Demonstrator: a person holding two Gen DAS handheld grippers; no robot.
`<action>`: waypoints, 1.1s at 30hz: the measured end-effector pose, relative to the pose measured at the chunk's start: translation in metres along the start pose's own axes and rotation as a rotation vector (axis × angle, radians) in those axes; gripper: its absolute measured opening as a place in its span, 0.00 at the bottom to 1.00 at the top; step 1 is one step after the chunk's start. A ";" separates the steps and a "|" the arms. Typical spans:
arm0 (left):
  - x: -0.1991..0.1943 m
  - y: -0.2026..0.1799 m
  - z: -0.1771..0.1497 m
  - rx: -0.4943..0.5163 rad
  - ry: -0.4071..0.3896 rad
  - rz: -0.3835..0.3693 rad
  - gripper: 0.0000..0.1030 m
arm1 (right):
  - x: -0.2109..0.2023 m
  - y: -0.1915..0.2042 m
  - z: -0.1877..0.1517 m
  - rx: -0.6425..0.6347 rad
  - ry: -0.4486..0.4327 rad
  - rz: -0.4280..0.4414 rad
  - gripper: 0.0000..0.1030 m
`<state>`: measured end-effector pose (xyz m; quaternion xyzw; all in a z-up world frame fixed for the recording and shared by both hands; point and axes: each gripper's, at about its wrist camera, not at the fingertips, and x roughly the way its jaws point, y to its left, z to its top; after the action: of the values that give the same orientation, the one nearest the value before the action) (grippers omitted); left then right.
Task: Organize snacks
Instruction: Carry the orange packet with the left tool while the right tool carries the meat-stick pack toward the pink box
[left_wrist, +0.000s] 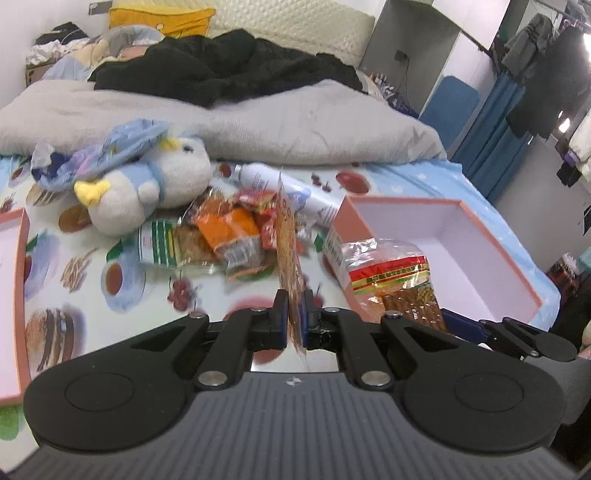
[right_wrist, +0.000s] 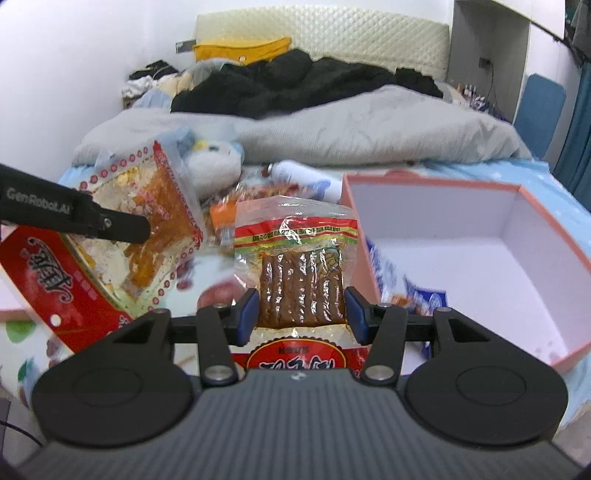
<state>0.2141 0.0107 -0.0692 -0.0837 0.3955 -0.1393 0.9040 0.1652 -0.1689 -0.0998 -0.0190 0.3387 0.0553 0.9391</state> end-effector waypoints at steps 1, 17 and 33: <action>-0.001 -0.002 0.005 0.004 -0.007 -0.001 0.08 | -0.002 -0.002 0.005 0.001 -0.009 -0.001 0.51; -0.016 -0.054 0.069 0.064 -0.122 -0.058 0.08 | -0.022 -0.043 0.064 0.003 -0.128 -0.069 0.51; 0.013 -0.128 0.097 0.122 -0.126 -0.147 0.08 | -0.032 -0.114 0.064 0.047 -0.147 -0.161 0.51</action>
<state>0.2706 -0.1107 0.0207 -0.0661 0.3213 -0.2234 0.9179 0.1947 -0.2807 -0.0305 -0.0198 0.2676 -0.0270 0.9629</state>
